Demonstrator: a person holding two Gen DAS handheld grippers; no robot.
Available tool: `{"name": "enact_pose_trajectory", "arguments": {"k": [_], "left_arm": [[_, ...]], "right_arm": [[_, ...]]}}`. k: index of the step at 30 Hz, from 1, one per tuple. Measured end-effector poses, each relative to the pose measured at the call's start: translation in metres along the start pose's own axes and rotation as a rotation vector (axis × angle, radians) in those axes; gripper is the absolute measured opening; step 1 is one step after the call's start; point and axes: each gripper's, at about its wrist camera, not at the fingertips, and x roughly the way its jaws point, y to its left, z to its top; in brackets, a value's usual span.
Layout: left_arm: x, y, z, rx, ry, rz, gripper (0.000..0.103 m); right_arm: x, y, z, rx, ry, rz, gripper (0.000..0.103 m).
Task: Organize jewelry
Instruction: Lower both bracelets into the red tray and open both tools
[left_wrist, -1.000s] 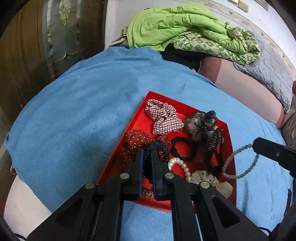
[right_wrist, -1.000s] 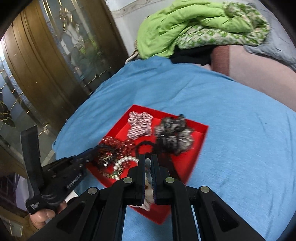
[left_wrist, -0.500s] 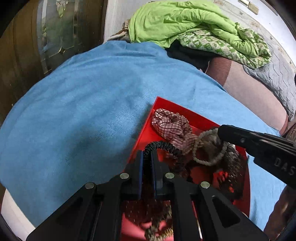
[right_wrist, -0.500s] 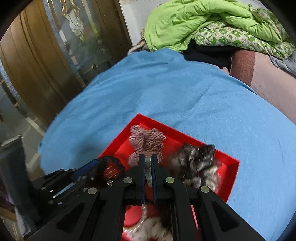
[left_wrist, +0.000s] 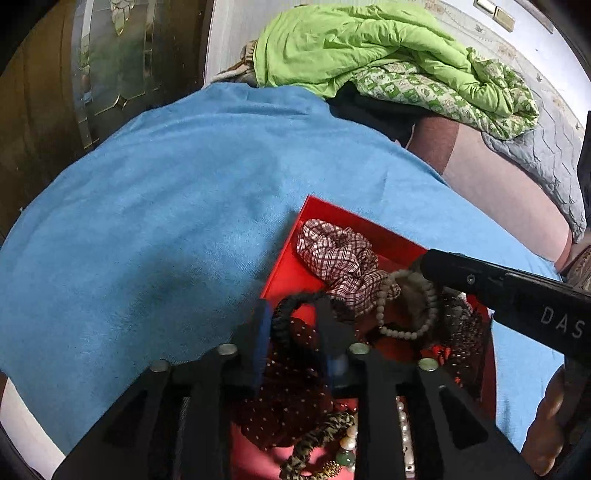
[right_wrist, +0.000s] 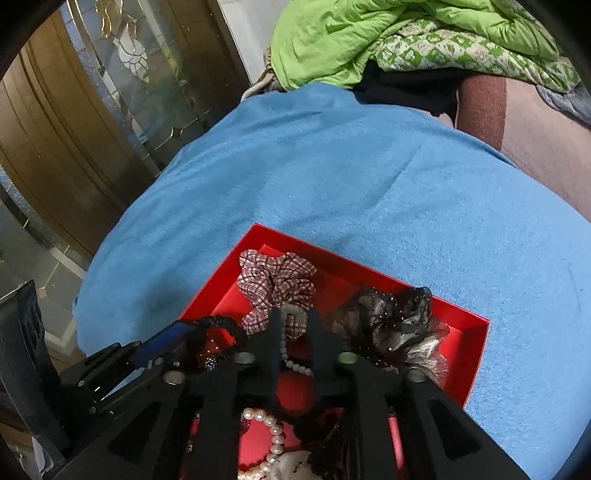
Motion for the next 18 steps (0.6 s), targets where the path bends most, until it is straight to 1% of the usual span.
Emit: {"name": "enact_pose_trajectory", "arguments": {"k": [1,3,5,6,10,12,18], "left_arm": [[-0.003,-0.001,0.000,0.001,-0.007,-0.002,0.035],[-0.011,-0.003,0.001,0.007,-0.024,0.005,0.046],[-0.020,-0.005,0.001,0.008,-0.047,0.010,0.054],[-0.023,-0.006,0.000,0.007,-0.056,0.011,0.056],[-0.037,-0.010,-0.001,0.012,-0.074,0.022,0.058],[-0.042,-0.013,-0.003,0.018,-0.075,0.032,0.058],[-0.060,-0.024,-0.011,0.036,-0.086,0.057,0.060]], "right_arm": [[-0.003,0.000,0.000,0.001,-0.008,-0.001,0.030],[-0.015,0.001,0.001,0.000,-0.030,-0.003,0.030],[-0.026,0.000,0.002,-0.003,-0.051,-0.009,0.031],[-0.032,0.001,0.002,-0.003,-0.063,-0.014,0.032],[-0.054,-0.002,-0.004,-0.006,-0.096,-0.034,0.040],[-0.062,-0.004,-0.010,0.002,-0.099,-0.033,0.042],[-0.070,-0.003,-0.034,0.012,-0.070,-0.026,0.044]]}}
